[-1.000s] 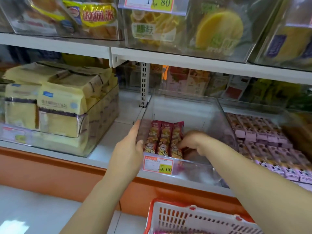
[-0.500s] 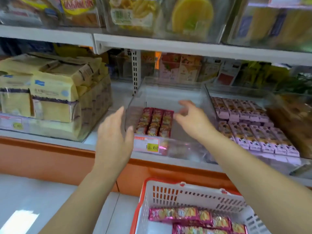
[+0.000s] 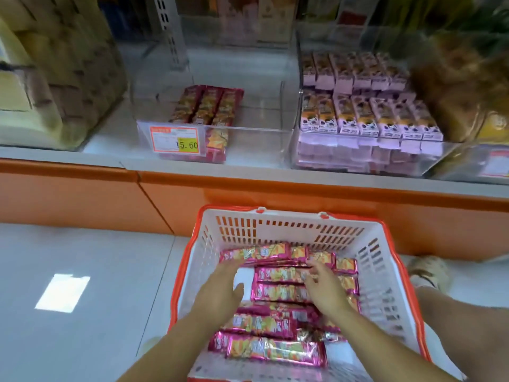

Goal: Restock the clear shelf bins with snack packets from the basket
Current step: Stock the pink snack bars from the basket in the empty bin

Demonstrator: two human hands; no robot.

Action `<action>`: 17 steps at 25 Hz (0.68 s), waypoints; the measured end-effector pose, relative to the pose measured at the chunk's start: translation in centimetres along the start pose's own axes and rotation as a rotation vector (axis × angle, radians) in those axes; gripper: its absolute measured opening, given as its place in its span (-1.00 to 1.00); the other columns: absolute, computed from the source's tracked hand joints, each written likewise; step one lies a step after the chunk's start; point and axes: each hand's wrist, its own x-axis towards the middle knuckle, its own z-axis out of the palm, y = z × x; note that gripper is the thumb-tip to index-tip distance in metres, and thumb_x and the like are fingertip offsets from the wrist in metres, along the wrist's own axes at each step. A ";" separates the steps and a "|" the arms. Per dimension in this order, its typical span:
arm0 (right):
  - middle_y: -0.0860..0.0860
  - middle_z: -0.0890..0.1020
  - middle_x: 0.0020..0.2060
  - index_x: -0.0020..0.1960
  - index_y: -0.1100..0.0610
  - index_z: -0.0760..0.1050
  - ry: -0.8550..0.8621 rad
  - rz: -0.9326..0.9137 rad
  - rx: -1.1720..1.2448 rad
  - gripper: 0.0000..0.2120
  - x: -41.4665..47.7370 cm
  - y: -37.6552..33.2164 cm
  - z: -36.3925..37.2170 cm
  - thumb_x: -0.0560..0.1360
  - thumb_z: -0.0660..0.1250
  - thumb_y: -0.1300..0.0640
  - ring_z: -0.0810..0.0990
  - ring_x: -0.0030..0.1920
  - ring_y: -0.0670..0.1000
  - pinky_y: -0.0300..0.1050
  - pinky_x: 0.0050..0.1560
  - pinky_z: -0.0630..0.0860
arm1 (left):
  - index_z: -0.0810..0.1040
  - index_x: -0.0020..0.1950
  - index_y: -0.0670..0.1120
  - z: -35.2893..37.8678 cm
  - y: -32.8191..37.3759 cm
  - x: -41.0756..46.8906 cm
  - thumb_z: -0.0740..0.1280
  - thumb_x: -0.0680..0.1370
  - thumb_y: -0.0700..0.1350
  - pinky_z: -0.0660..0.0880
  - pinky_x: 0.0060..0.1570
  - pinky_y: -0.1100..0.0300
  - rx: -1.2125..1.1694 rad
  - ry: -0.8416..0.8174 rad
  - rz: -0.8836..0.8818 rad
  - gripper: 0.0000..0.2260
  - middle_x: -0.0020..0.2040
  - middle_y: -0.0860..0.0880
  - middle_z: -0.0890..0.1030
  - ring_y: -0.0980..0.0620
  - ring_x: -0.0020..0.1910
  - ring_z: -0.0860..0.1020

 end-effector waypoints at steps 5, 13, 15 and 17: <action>0.07 0.52 0.16 0.52 0.11 0.19 -0.111 0.137 0.132 -0.50 3.5 -2.4 1.3 0.62 0.19 0.03 0.56 -0.19 0.03 -0.17 -0.22 0.47 | 0.23 0.50 0.06 1.9 -2.0 0.7 0.22 0.61 -0.08 0.36 0.34 0.07 -0.003 -0.070 -0.117 -0.55 0.50 0.03 0.24 0.03 0.36 0.39; 0.04 0.55 -0.05 0.13 0.16 0.39 0.068 0.253 0.322 -0.74 5.6 -4.5 5.3 0.54 0.35 0.06 0.51 -0.26 -0.01 -0.19 -0.34 0.37 | 0.26 0.47 0.10 1.5 -2.8 0.6 0.24 0.61 -0.10 0.39 0.34 0.05 -0.077 -0.006 -0.137 -0.56 0.47 0.09 0.28 0.09 0.36 0.39; 0.03 0.56 -0.04 0.06 0.14 0.41 0.082 0.199 0.420 -0.80 5.0 -4.6 5.0 0.53 0.38 0.11 0.56 -0.16 0.02 -0.18 -0.28 0.39 | 0.26 0.47 0.11 1.2 -2.7 0.6 0.25 0.60 -0.10 0.40 0.33 0.06 -0.074 -0.004 -0.141 -0.55 0.47 0.08 0.28 0.09 0.35 0.40; -0.05 0.55 -0.07 0.05 0.09 0.45 0.075 0.127 0.496 -0.83 4.0 -5.0 3.6 0.52 0.39 0.11 0.57 -0.10 -0.02 -0.21 -0.22 0.43 | 0.24 0.49 0.09 0.7 -2.0 0.8 0.28 0.59 -0.09 0.38 0.33 0.09 -0.066 0.013 -0.120 -0.51 0.47 0.05 0.28 0.07 0.36 0.39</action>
